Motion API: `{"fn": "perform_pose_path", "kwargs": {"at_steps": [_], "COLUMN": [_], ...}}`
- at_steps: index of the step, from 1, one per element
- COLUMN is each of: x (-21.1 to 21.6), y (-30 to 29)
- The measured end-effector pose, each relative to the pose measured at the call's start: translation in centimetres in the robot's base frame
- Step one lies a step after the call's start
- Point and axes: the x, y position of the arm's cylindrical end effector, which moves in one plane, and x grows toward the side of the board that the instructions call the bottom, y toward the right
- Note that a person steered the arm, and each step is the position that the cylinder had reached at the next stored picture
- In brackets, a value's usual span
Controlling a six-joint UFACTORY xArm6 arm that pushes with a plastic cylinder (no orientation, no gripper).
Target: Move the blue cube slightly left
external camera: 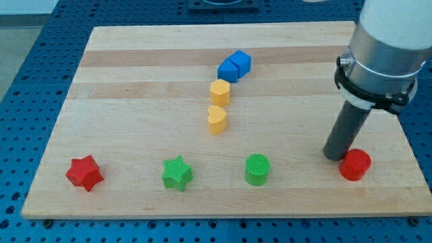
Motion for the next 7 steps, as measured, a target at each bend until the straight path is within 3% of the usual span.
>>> {"fn": "perform_pose_path", "kwargs": {"at_steps": [2,3,4,6,7], "x": [-1.3,1.7,-2.9,-19.3,-20.5], "y": [2.0,2.1,2.1,-1.1,-5.6]}}
